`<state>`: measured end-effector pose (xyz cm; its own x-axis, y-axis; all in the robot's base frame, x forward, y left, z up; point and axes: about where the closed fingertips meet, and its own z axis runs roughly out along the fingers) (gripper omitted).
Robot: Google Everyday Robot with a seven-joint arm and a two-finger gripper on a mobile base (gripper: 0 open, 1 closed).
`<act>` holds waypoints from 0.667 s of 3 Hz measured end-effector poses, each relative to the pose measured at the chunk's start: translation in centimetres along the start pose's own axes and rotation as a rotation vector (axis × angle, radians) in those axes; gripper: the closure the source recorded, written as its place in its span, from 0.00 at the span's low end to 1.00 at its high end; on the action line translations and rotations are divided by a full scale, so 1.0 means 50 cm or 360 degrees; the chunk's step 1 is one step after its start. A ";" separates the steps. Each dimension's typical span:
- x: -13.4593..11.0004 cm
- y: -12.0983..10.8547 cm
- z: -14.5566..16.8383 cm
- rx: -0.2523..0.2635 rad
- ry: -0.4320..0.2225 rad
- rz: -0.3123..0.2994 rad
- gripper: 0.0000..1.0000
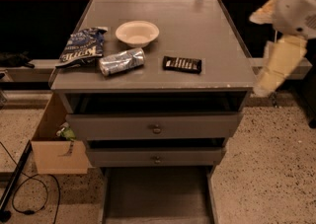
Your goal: Place rxbar chocolate into bottom drawer
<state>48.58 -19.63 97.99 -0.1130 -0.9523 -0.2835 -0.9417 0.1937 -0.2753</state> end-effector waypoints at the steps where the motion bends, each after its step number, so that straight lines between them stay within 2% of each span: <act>1: -0.047 -0.097 0.006 0.0041 -0.0208 -0.0024 0.00; 2: -0.047 -0.097 0.006 0.0041 -0.0208 -0.0024 0.00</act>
Offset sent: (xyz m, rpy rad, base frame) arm 0.0416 0.0116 0.0101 0.0956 -0.0336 0.0390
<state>53.51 -18.25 99.73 -0.0551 -0.9166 -0.3960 -0.9344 0.1872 -0.3032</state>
